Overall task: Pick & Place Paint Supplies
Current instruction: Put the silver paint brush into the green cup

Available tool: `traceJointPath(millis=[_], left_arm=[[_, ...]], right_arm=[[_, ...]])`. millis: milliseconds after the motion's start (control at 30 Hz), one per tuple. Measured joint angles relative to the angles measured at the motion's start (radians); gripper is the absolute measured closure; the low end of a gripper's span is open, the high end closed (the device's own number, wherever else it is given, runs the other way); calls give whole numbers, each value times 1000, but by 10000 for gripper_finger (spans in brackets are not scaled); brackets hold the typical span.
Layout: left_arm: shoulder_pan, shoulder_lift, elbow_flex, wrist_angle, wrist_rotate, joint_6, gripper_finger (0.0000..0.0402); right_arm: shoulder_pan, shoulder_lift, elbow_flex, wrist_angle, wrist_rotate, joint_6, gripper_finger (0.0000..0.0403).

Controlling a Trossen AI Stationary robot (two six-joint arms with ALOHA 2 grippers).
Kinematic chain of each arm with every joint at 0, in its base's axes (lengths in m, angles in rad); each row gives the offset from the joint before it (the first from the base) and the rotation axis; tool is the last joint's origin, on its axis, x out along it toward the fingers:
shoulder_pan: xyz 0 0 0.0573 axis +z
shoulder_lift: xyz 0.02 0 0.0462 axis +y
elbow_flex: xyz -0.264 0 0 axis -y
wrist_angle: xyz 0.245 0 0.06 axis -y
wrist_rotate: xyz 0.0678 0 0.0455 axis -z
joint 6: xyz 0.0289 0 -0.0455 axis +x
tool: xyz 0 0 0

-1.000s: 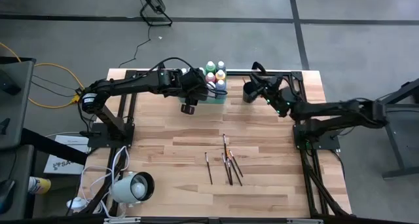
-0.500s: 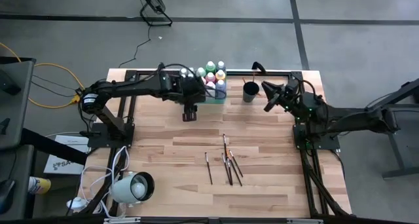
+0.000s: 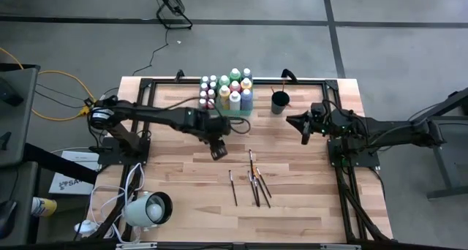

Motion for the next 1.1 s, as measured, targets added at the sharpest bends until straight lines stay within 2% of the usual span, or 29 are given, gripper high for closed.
traceJointPath(millis=[167, 300, 500, 567, 900, 1100], left_arm=[[-54, 0, -70, 124, -8, -194, 218], [-102, 0, -127, 218, -58, -311, 218], [-166, 18, -166, 231, -134, -514, 218], [-185, 34, -169, 225, -147, -554, 218], [-226, 139, -165, 400, -159, -745, 218], [-225, 154, -168, 369, -152, -853, 218]], right_arm=[[16, 0, 0, 0, -21, -6, 355], [28, 0, 0, 0, -21, -30, 355], [35, 0, 0, 1, -22, -33, 355], [35, 0, 0, 1, -23, -33, 355], [35, 2, 0, 13, -83, -34, 355], [35, 2, 0, 15, -98, -32, 355]])
